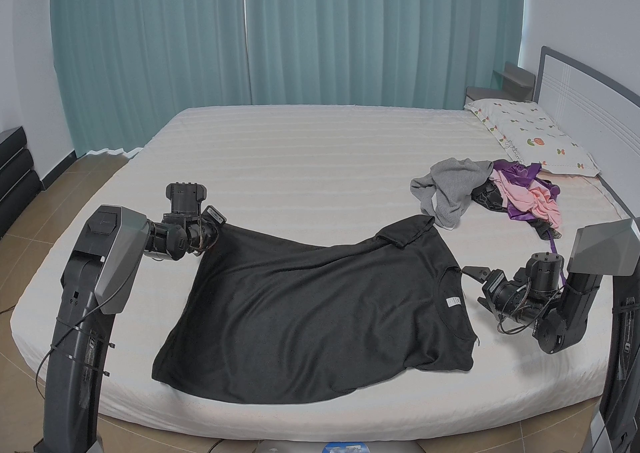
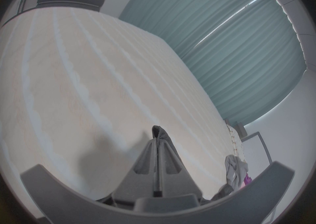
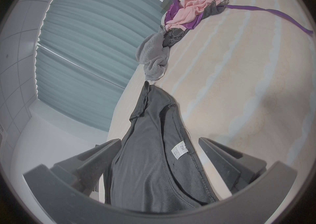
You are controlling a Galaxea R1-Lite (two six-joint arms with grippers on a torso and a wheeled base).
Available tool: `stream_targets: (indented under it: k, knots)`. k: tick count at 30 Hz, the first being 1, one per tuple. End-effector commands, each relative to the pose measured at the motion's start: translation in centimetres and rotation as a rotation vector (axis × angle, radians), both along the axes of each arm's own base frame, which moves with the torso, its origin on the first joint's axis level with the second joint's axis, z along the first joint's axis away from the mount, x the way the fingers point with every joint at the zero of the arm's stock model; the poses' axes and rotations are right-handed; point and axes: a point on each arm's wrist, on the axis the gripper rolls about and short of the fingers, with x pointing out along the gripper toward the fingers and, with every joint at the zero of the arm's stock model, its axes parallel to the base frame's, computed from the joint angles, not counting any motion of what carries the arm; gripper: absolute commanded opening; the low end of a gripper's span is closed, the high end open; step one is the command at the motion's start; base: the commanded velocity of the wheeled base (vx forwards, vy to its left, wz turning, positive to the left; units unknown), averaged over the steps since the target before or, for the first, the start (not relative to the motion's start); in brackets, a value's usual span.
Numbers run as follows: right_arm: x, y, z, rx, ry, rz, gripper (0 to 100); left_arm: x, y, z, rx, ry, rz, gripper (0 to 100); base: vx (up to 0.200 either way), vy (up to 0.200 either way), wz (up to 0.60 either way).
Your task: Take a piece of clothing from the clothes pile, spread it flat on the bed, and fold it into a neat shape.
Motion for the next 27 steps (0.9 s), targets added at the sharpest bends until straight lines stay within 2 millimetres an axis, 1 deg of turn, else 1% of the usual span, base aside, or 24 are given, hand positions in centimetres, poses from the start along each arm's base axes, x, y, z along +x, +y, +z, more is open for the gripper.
stream_targets:
  k: [1,6,8,14,15,21,23,27]
  knots:
    - [0.4,0.0,0.4,0.0,-0.021,0.002,100,0.3,0.5,1.4,0.007,-0.042,0.024,0,0.0,0.0,0.0]
    - [1.5,0.6,0.4,-0.011,-0.051,0.019,100,0.3,0.5,2.2,0.008,-0.058,0.025,0,0.0,0.0,0.0]
    - [2.5,0.9,0.9,-0.022,-0.082,0.031,100,0.2,0.6,3.1,0.007,-0.069,0.025,0,0.0,0.0,0.0]
    - [5.0,1.5,1.6,-0.056,-0.071,0.055,100,0.1,0.6,4.2,0.008,-0.086,0.027,0,0.0,0.0,0.0]
    - [5.8,1.5,1.8,-0.075,-0.078,0.064,100,0.0,0.7,4.4,0.014,-0.086,0.024,0,0.0,0.0,0.0]
    - [9.0,1.8,2.1,-0.139,-0.074,0.097,100,-0.1,0.9,4.2,0.059,-0.08,0.052,0,0.0,0.0,0.0]
    - [10.3,1.9,1.7,-0.144,-0.052,0.099,100,-0.2,0.9,4.2,0.061,-0.075,0.055,0,0.0,0.0,0.0]
    - [12.2,1.9,1.0,-0.158,-0.033,0.105,100,-0.4,0.9,4.3,0.062,-0.065,0.054,0,0.0,0.0,0.0]
